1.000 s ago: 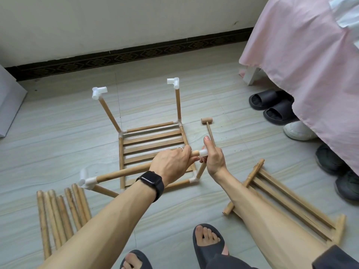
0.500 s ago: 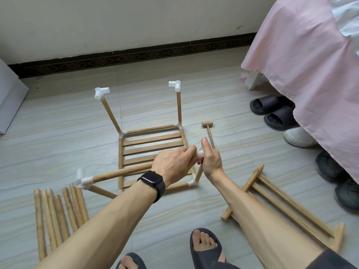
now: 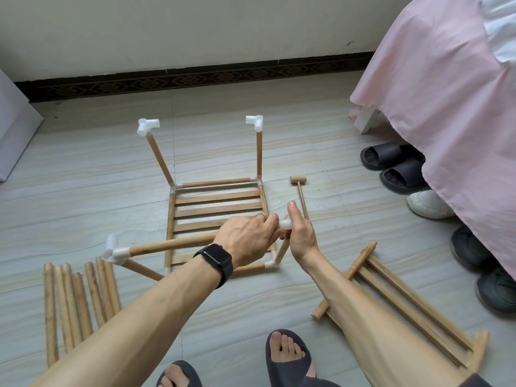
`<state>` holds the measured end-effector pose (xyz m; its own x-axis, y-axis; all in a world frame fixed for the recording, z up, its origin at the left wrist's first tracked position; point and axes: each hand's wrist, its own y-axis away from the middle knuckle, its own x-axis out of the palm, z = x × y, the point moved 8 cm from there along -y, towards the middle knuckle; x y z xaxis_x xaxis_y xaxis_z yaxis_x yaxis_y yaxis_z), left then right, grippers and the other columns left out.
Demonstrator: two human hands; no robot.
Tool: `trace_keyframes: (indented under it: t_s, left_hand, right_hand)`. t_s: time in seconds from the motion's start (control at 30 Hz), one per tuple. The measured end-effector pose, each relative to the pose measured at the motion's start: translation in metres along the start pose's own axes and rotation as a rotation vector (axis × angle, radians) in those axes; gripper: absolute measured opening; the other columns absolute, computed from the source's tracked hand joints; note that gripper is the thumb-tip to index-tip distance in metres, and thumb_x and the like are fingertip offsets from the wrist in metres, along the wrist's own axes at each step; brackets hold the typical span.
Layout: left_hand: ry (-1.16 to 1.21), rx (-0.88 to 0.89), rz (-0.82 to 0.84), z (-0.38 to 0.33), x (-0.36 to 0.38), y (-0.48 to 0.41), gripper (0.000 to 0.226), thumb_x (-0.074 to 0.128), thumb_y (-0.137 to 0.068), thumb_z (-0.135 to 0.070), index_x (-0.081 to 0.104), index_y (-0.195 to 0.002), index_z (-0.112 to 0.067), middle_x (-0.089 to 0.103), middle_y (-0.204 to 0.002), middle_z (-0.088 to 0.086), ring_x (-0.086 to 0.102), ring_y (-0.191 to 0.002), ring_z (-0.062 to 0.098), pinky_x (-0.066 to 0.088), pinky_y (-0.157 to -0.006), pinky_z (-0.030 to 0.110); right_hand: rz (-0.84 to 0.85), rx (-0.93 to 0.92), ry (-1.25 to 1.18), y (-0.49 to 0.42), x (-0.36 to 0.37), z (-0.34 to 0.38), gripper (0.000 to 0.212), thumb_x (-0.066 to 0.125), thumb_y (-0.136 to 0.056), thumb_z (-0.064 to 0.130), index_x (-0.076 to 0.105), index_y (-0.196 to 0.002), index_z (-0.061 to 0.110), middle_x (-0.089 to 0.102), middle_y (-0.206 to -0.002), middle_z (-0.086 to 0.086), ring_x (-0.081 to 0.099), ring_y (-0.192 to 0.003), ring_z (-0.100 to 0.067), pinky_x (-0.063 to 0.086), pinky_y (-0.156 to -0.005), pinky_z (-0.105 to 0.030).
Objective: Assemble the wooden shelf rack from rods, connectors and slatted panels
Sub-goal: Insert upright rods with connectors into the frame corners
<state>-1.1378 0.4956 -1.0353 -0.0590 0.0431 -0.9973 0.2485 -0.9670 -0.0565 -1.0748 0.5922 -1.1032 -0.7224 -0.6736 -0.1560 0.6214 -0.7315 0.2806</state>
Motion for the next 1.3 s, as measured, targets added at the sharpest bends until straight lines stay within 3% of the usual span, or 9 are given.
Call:
trace_keyframes:
  t_s: [0.1,0.27,0.4,0.57,0.7,0.8,0.97,1.13,1.3]
  left_hand:
    - [-0.006,0.007,0.018,0.000,0.000,0.000,0.041,0.015,-0.106,-0.048,0.042,-0.109,-0.018,0.061,-0.092,0.000,0.064,-0.070,0.030,0.029,-0.052,0.035]
    - [0.162,-0.054,0.094,0.003,-0.004,0.000,0.034,0.029,-0.104,-0.052,0.039,-0.102,-0.019,0.062,-0.093,0.003,0.064,-0.080,0.031,0.032,-0.061,0.036]
    - [0.214,-0.145,0.076,0.050,-0.027,0.023,0.049,0.026,-0.101,-0.062,0.053,-0.112,-0.023,0.062,-0.099,0.001,0.059,-0.091,0.023,0.042,-0.072,0.037]
    - [0.228,-0.757,-0.123,0.187,-0.044,0.135,0.042,0.037,-0.101,-0.053,0.061,-0.118,-0.024,0.061,-0.119,0.005,0.053,-0.111,0.026,0.044,-0.087,0.042]
    - [0.918,-1.199,-0.105,0.230,0.008,0.211,0.042,0.046,-0.101,-0.052,0.059,-0.115,-0.014,0.065,-0.120,0.007,0.056,-0.105,0.022,0.040,-0.089,0.037]
    - [1.157,-1.193,-0.134,0.211,0.033,0.208,0.049,0.037,-0.105,-0.052,0.066,-0.096,-0.014,0.074,-0.095,0.006,0.063,-0.091,0.018,0.045,-0.085,0.039]
    - [1.039,-1.173,-0.297,0.214,0.033,0.195,0.052,0.035,-0.103,-0.054,0.049,-0.074,-0.014,0.061,-0.053,-0.003,0.057,-0.051,0.003,0.040,-0.060,0.031]
    - [0.981,-1.132,-0.302,0.225,0.039,0.186,0.054,0.035,-0.103,-0.054,0.046,-0.067,-0.015,0.053,-0.049,-0.005,0.053,-0.059,0.017,0.041,-0.061,0.034]
    - [0.983,-1.132,-0.331,0.230,0.040,0.187,0.053,0.036,-0.103,-0.053,0.047,-0.069,-0.014,0.051,-0.049,-0.006,0.053,-0.060,0.019,0.044,-0.065,0.036]
  right_hand:
    - [0.029,-0.022,0.026,0.001,0.010,0.002,0.075,0.031,-0.095,0.065,0.053,-0.038,0.021,0.056,-0.047,0.002,0.054,-0.053,-0.010,0.044,-0.065,-0.037]
    - [0.070,-0.093,0.082,-0.001,0.013,0.007,0.075,0.026,-0.104,0.056,0.063,-0.042,0.037,0.057,-0.045,0.009,0.054,-0.050,0.002,0.040,-0.058,-0.017]
    - [0.056,-0.082,0.066,-0.002,0.009,0.008,0.074,0.027,-0.096,0.065,0.062,-0.044,0.026,0.059,-0.050,0.001,0.059,-0.058,-0.010,0.048,-0.070,-0.036]
    - [0.077,-0.077,0.045,0.000,0.006,0.013,0.069,0.034,-0.093,0.065,0.061,-0.056,0.014,0.064,-0.059,-0.004,0.061,-0.069,-0.019,0.047,-0.080,-0.042]
    - [0.056,-0.087,0.089,-0.001,0.004,0.018,0.063,0.039,-0.093,0.063,0.064,-0.067,0.013,0.069,-0.068,-0.010,0.062,-0.075,-0.022,0.043,-0.071,-0.037]
    - [0.037,-0.064,0.110,-0.003,0.003,0.016,0.057,0.051,-0.083,0.063,0.063,-0.070,0.009,0.066,-0.069,-0.012,0.062,-0.072,-0.023,0.044,-0.069,-0.038]
    - [0.021,0.032,0.062,0.001,0.005,0.002,0.035,0.058,-0.069,0.048,0.055,-0.059,0.014,0.056,-0.053,0.005,0.055,-0.055,-0.011,0.039,-0.064,-0.039]
    - [-0.053,0.063,0.023,0.003,0.006,0.001,0.030,0.057,-0.066,0.044,0.055,-0.051,0.019,0.054,-0.055,0.002,0.051,-0.061,-0.013,0.038,-0.064,-0.037]
    - [-0.072,0.048,-0.005,0.001,0.014,0.001,0.026,0.056,-0.069,0.040,0.054,-0.062,0.015,0.051,-0.059,0.000,0.046,-0.066,-0.019,0.037,-0.063,-0.039]
